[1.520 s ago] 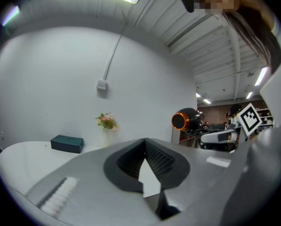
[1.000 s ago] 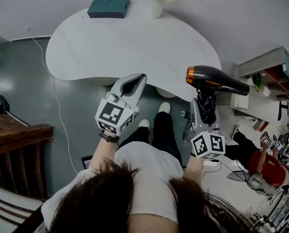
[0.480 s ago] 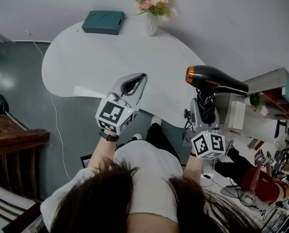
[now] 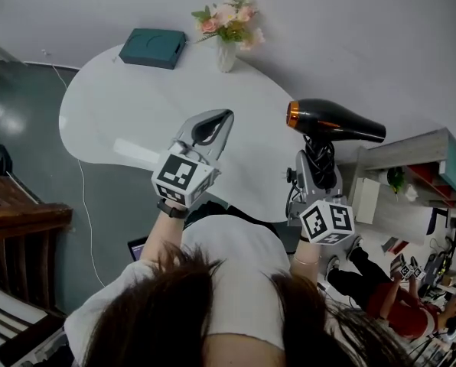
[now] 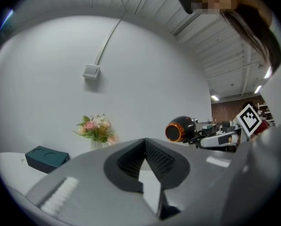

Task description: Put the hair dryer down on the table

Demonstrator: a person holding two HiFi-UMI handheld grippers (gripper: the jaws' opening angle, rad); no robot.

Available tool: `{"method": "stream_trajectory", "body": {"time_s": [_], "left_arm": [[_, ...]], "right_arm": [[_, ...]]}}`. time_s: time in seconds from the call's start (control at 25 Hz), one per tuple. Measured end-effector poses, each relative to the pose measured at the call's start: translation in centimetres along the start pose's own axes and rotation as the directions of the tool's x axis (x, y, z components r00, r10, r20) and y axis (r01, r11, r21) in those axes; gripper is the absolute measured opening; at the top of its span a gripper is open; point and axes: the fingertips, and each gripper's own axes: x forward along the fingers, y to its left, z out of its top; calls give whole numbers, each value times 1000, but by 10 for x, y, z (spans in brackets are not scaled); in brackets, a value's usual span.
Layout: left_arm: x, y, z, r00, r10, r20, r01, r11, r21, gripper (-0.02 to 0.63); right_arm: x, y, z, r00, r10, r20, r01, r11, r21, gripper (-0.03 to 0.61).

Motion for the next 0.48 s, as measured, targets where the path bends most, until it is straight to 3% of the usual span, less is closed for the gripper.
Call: {"method": "stream_trajectory", "body": {"time_s": [0.48], "left_arm": [[25, 8, 0, 1000, 1, -8, -1, 1000, -10, 58]], "right_arm": [[32, -10, 8, 1000, 21, -21, -21, 1000, 3, 245]]}}
